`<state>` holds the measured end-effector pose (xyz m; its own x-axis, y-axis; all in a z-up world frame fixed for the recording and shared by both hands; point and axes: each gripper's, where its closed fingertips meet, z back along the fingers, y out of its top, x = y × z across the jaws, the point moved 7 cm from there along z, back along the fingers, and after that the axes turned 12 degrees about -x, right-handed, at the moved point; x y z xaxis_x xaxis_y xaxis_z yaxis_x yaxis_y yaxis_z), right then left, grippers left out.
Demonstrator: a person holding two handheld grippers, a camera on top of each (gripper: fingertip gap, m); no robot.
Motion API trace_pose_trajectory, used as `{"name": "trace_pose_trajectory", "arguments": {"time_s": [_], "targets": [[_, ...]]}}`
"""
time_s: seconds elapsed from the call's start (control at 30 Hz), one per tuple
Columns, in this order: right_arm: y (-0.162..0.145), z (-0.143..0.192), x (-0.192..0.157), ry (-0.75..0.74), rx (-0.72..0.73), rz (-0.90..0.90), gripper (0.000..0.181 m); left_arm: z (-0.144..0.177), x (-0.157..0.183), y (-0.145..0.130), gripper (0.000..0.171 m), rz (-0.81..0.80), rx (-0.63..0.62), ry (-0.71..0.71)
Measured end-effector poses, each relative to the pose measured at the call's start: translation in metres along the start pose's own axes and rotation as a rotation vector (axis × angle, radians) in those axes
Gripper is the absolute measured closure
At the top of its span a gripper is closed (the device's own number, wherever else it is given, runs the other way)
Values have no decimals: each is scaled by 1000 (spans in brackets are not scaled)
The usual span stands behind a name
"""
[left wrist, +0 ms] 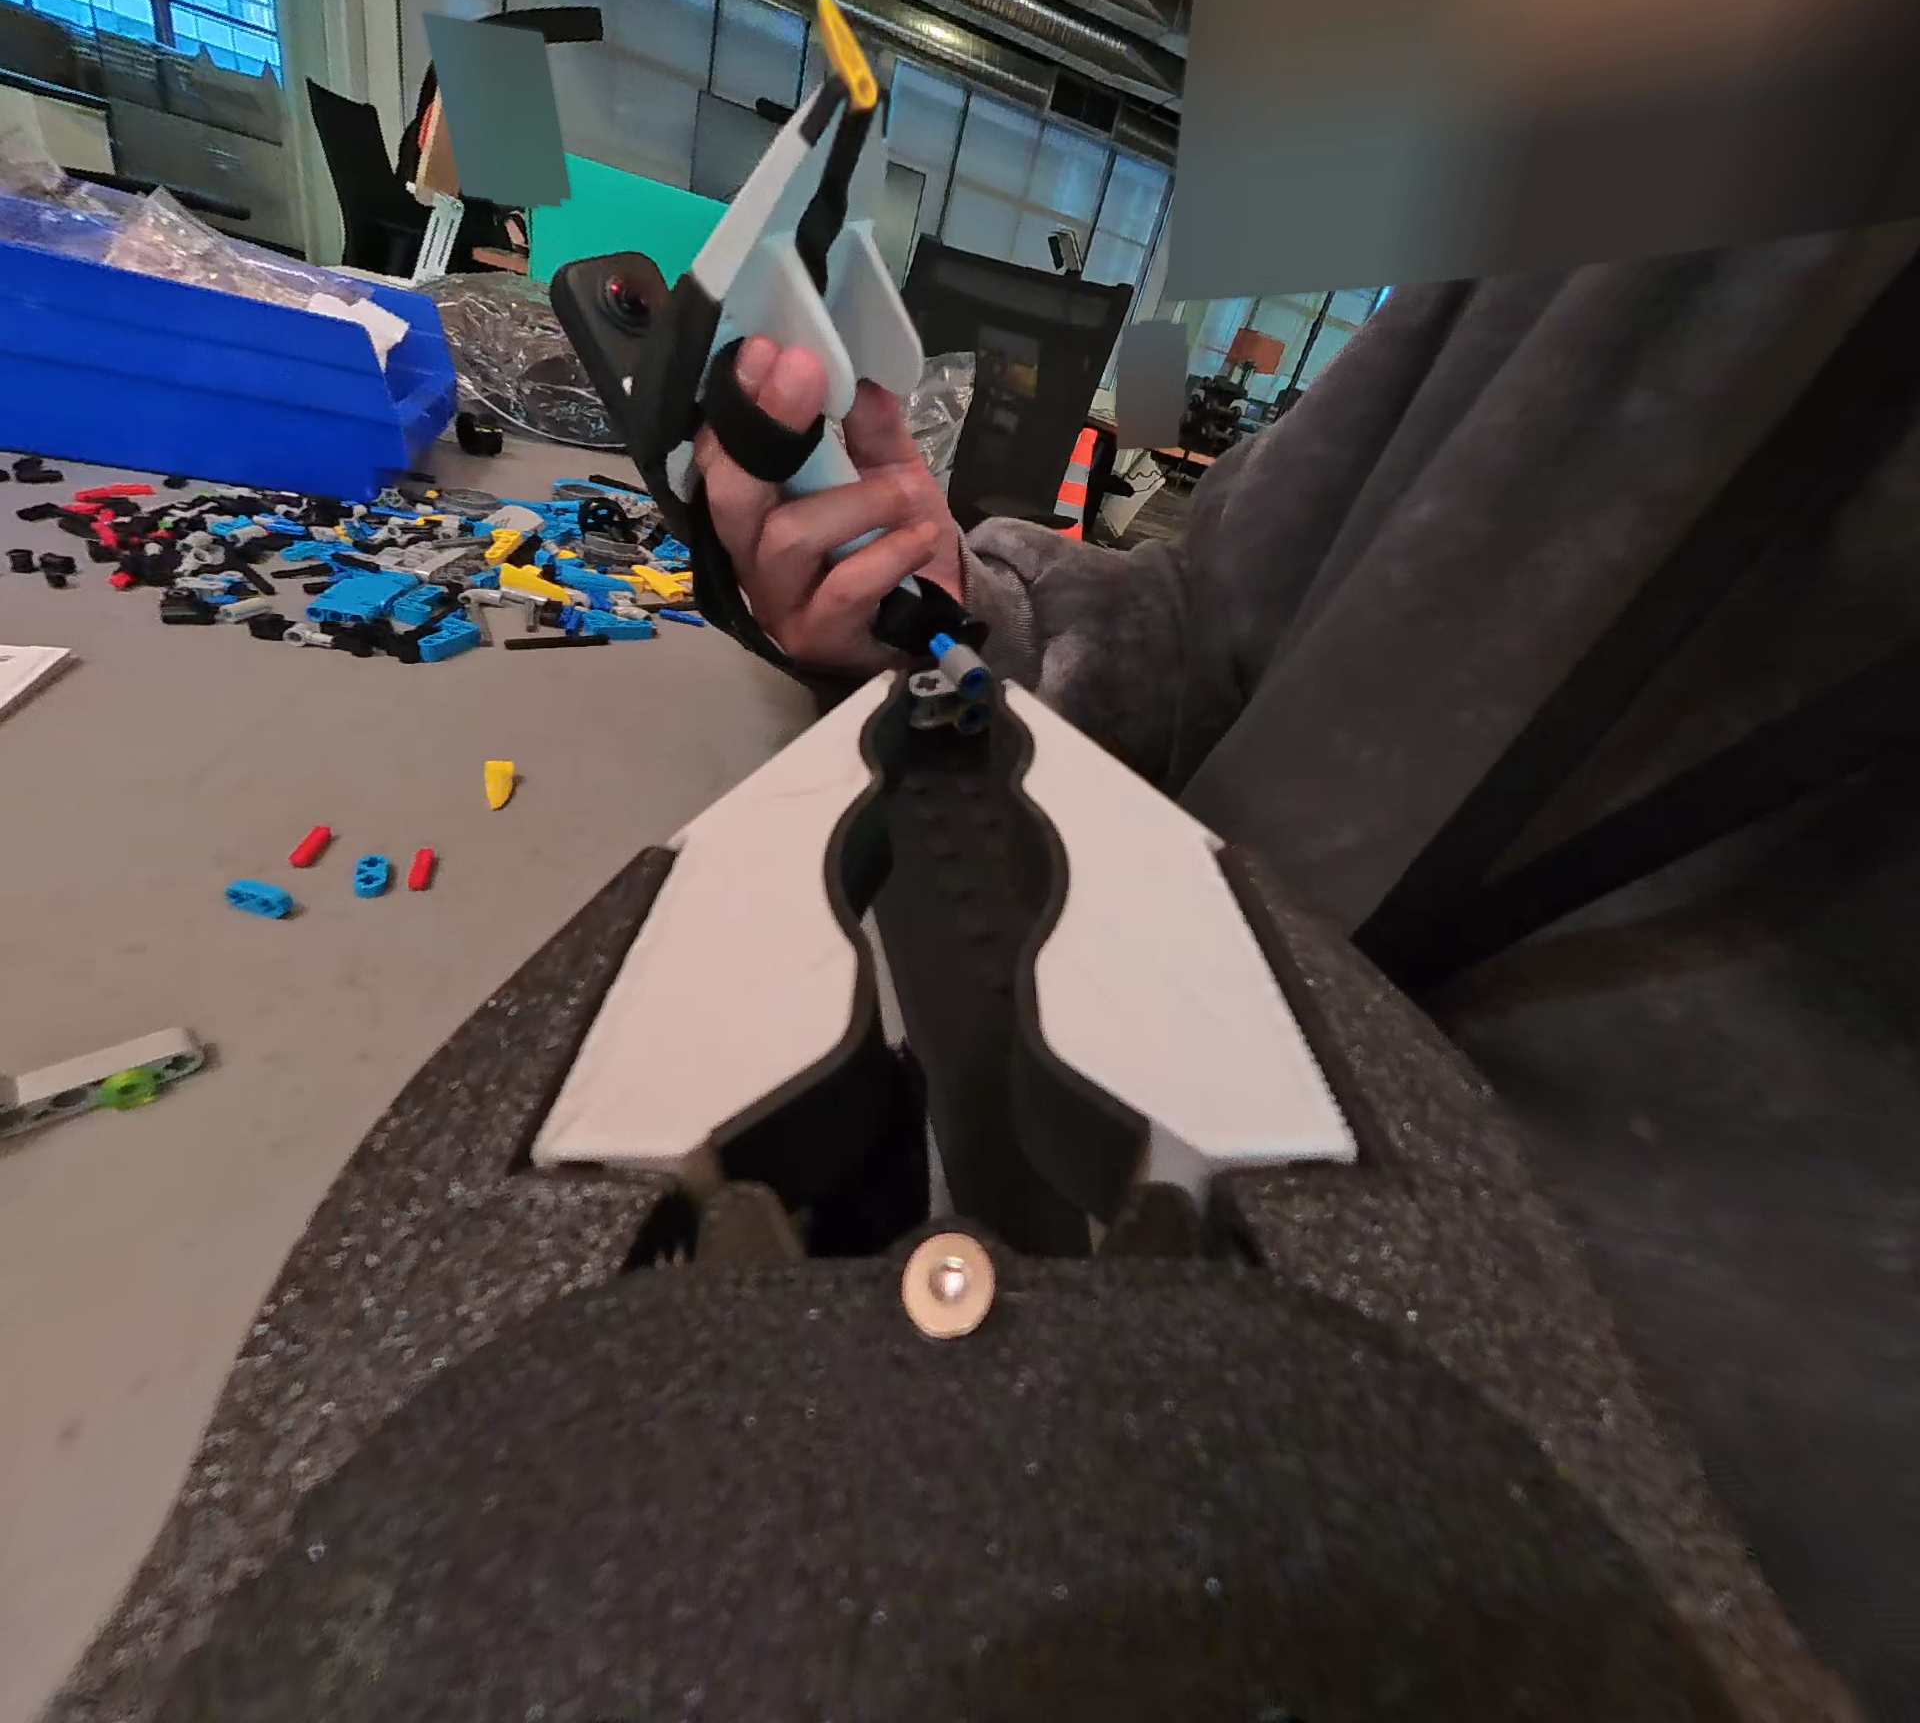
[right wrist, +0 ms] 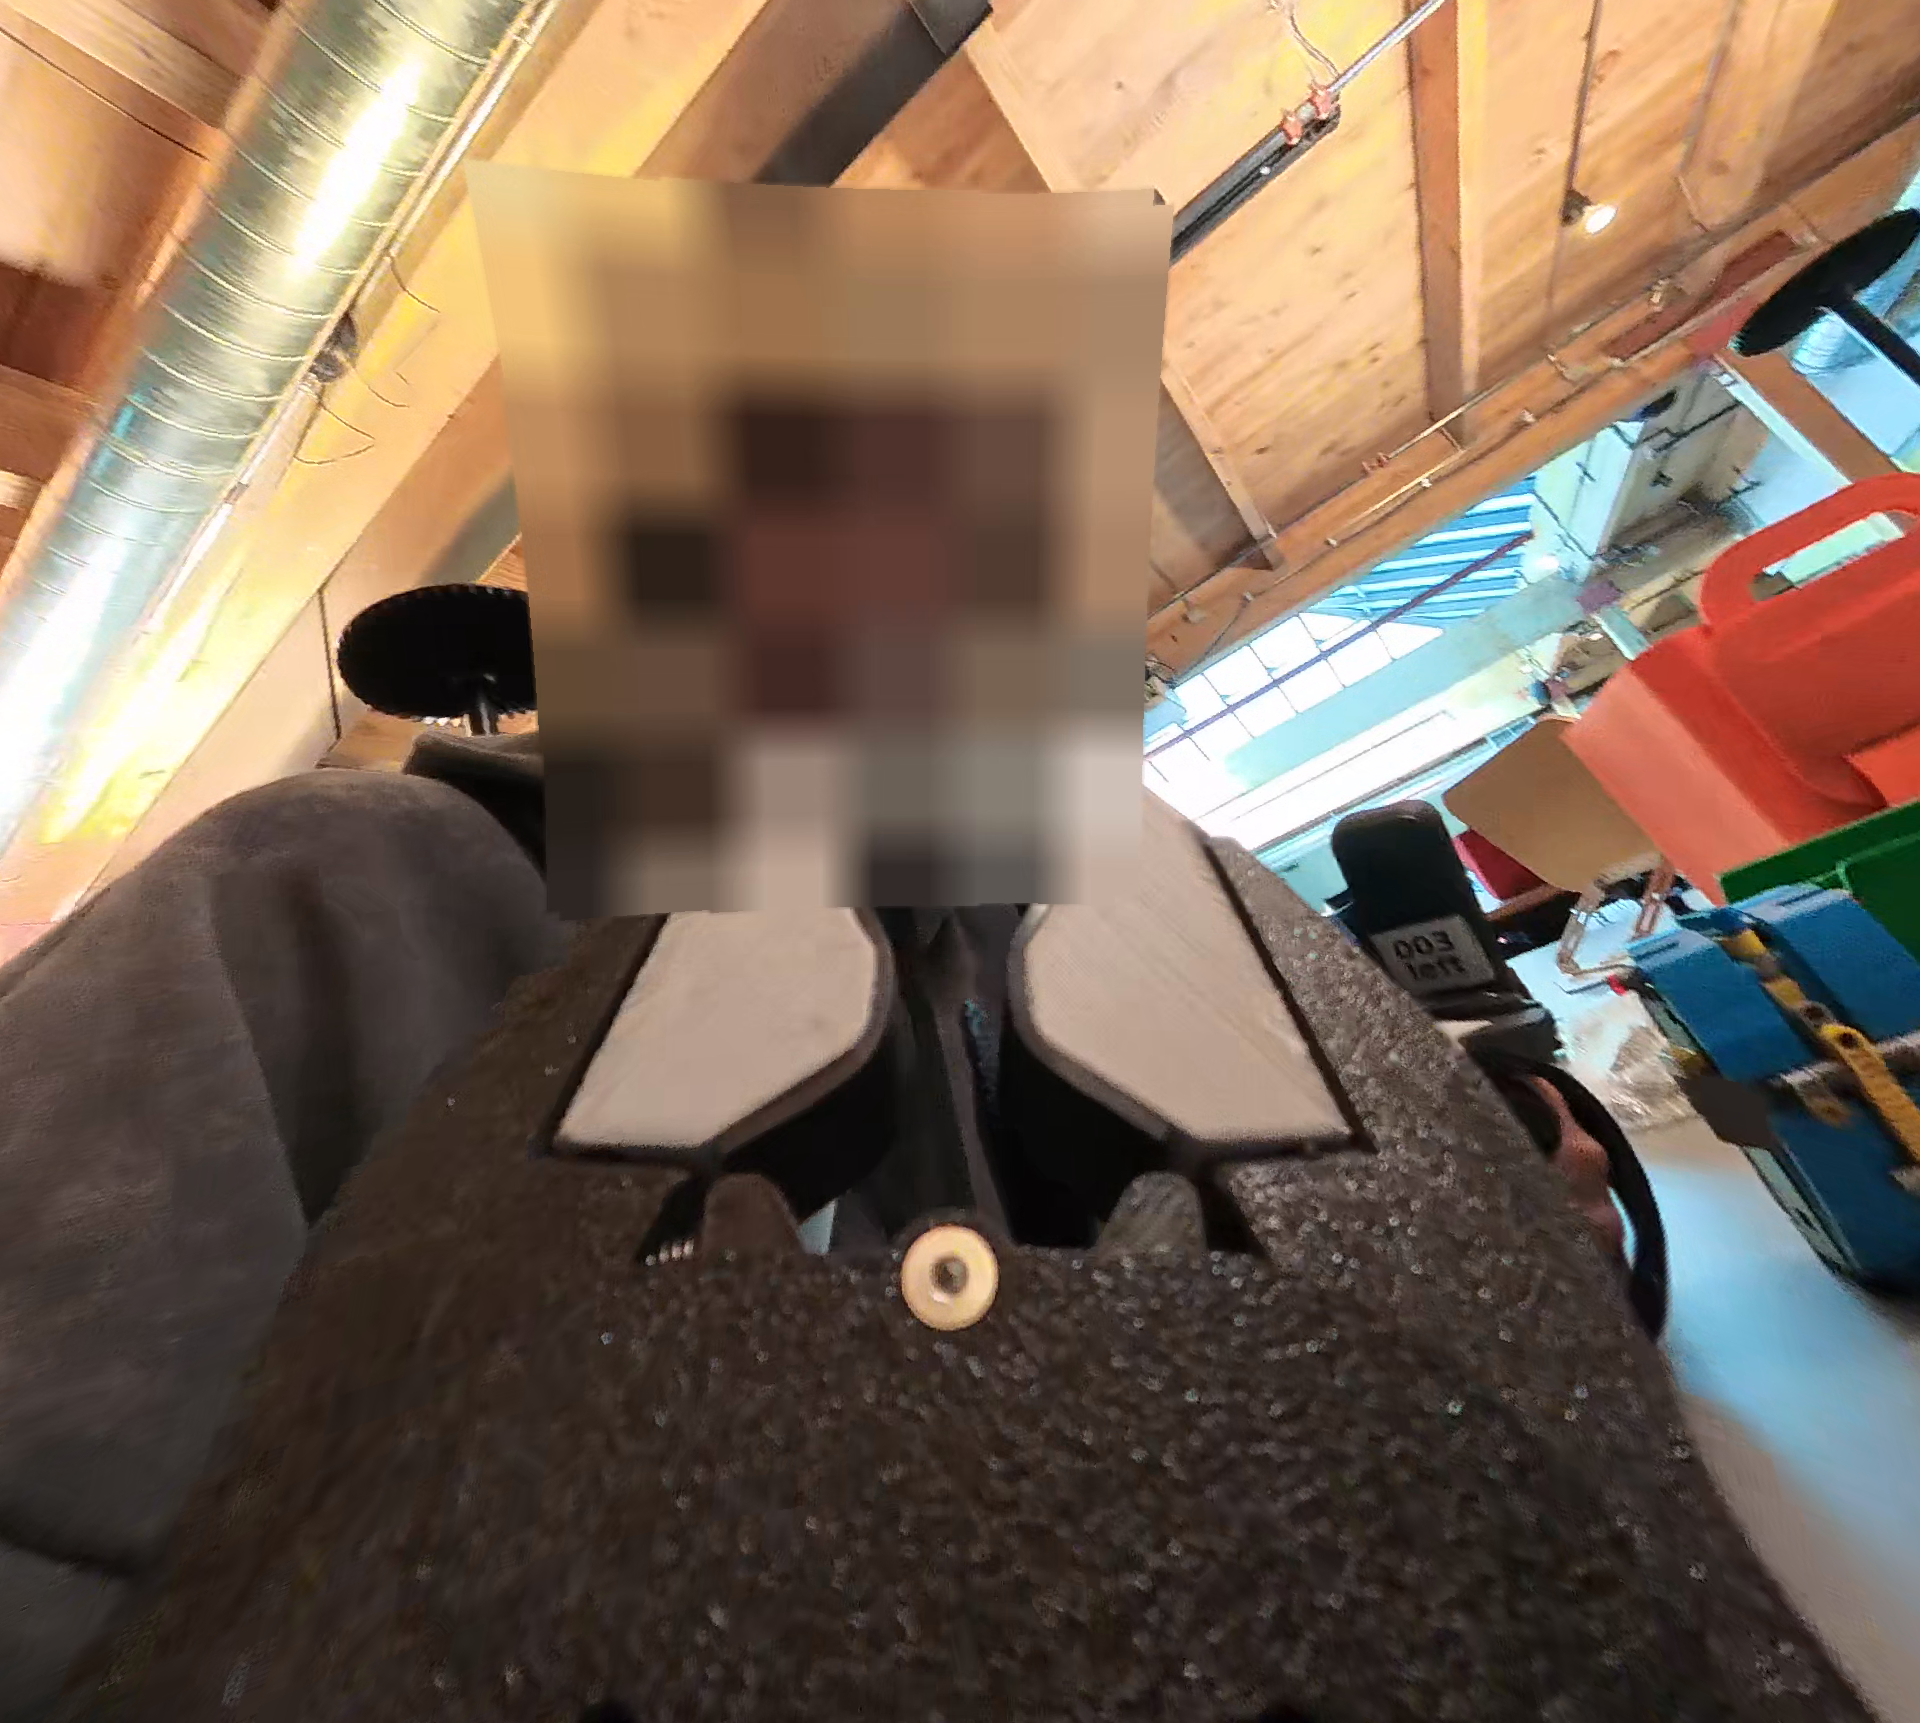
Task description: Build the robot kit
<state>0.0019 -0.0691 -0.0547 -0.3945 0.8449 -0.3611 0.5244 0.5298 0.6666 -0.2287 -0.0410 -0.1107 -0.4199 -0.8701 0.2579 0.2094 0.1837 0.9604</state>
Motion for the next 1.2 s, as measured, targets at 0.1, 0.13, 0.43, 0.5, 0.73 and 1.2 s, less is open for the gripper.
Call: {"name": "trace_pose_trajectory", "arguments": {"time_s": [0.1, 0.13, 0.43, 0.5, 0.73, 1.2], "targets": [[-2, -4, 1, 6, -12, -2, 177, -1, 2, -2, 157, -24, -18, 17], [-3, -5, 1, 11, -17, -3, 177, -2, 3, -2, 157, -32, -23, 22], [-40, -20, 34, -603, -586, 310, 175, 0, 1, -1, 157, -27, -13, 29], [-42, -10, 43, -839, -752, 461, 175, 1, 1, -1, 157, -30, -14, 33], [-82, 49, 68, -1214, -1449, 598, 174, 1, 1, -2, 157, -37, -25, 44], [-93, 56, 72, -1057, -1431, 321, 166, -1, 0, -5, 156, -22, -53, 35]]}}
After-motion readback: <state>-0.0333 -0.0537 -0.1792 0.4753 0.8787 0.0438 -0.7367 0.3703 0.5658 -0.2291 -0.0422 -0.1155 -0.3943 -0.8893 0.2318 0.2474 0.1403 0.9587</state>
